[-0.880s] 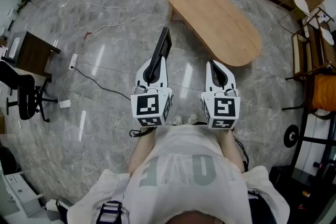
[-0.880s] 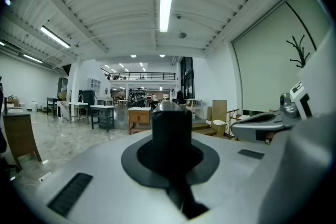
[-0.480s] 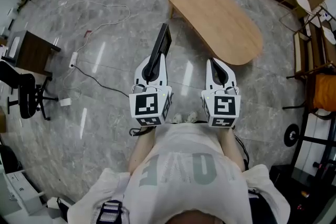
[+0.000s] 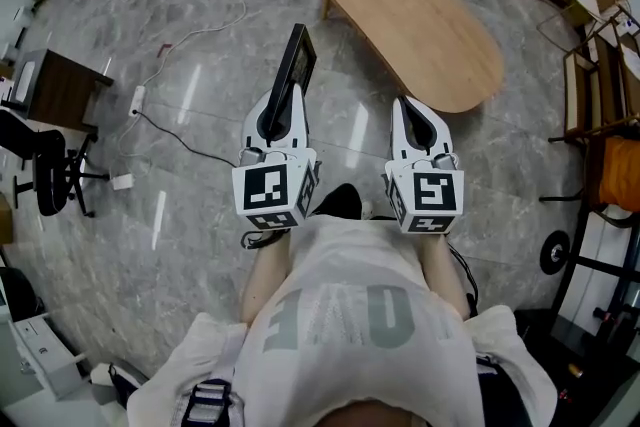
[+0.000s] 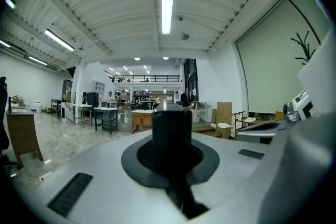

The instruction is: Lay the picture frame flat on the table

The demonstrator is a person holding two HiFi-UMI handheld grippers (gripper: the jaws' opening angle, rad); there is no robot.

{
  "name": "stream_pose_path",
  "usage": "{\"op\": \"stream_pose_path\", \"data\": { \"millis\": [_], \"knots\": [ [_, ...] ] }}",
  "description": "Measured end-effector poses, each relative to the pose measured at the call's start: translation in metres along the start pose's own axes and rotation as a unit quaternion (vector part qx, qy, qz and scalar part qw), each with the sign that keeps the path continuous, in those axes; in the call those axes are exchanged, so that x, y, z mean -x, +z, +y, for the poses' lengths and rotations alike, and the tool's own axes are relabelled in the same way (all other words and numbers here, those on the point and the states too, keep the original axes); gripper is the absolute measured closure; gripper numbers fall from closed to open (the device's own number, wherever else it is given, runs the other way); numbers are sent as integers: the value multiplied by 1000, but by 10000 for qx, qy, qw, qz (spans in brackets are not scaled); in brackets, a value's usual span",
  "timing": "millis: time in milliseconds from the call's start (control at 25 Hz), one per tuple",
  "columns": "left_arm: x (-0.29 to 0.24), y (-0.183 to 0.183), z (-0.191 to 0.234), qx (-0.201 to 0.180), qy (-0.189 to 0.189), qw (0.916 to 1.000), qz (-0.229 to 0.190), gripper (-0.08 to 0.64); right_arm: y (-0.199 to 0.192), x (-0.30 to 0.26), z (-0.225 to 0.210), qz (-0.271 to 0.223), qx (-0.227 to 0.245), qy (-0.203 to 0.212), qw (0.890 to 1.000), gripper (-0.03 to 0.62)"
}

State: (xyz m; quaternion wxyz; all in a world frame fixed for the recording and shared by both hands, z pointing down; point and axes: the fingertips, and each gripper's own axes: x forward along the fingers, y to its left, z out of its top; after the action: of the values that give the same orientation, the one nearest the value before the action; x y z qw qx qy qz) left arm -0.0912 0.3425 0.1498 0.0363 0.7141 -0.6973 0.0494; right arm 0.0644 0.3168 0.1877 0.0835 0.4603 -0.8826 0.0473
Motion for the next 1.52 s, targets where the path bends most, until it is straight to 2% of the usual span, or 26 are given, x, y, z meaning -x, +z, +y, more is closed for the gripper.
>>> {"op": "stream_pose_path", "data": {
  "millis": [440,880,1240,1520],
  "knots": [
    [-24,-2,7,46,262,9995,-160,540,-7,-21,-23,-65,61,156,9998,586],
    [-83,1,14,140,182,9991,-344,541,4,-71,-48,-209,228,117,9995,586],
    [-171,17,54,119,24,9997,-229,540,22,-162,-61,-67,102,66,9999,586],
    [-279,40,104,95,-241,9993,-252,540,63,-272,-77,-45,91,-149,9998,586]
  ]
}}
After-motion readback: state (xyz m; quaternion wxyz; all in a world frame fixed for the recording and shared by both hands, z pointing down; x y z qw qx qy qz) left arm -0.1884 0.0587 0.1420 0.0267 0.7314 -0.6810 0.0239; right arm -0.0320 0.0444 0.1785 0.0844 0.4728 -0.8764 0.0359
